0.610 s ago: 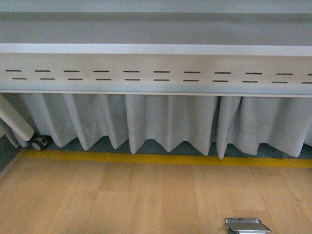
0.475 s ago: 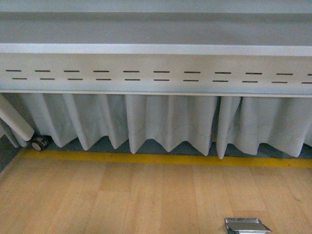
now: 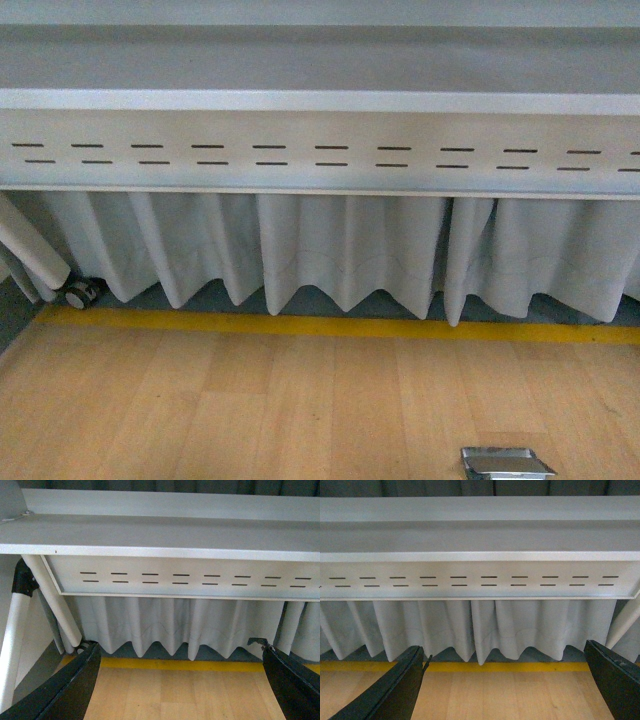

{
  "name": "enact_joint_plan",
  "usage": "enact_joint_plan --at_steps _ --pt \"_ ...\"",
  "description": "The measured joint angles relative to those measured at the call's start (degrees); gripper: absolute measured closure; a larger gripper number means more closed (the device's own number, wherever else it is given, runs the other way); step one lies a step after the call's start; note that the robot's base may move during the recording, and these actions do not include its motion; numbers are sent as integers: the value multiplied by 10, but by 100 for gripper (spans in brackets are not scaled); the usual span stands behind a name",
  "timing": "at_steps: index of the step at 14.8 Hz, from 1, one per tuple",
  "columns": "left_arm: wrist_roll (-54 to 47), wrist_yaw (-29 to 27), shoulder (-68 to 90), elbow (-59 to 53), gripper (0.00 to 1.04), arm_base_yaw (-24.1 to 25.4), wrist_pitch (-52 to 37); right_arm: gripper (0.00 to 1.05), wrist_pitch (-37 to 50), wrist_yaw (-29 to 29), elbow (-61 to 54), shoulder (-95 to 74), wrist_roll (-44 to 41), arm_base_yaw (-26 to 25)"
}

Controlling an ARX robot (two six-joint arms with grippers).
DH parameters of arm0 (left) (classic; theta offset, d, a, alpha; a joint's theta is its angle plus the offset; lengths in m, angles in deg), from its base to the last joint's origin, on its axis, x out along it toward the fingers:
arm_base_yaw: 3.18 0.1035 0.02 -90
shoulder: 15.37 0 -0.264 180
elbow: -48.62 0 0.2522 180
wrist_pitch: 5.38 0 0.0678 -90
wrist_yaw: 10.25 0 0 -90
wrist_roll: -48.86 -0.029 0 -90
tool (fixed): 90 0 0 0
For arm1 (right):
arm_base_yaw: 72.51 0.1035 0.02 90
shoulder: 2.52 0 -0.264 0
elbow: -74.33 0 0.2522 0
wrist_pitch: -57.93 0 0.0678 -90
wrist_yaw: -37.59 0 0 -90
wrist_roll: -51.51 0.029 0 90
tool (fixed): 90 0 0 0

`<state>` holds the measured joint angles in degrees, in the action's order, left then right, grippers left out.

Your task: Open oven

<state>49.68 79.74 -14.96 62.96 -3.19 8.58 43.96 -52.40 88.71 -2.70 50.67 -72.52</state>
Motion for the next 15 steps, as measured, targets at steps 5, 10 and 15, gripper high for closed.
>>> enact_joint_plan --at_steps 5,10,15 --pt "0 0 0 0 7 0 0 6 0 0 0 0 0 0" --pt "0 0 0 0 7 0 0 6 0 0 0 0 0 0" --pt "0 0 0 0 7 0 0 6 0 0 0 0 0 0"
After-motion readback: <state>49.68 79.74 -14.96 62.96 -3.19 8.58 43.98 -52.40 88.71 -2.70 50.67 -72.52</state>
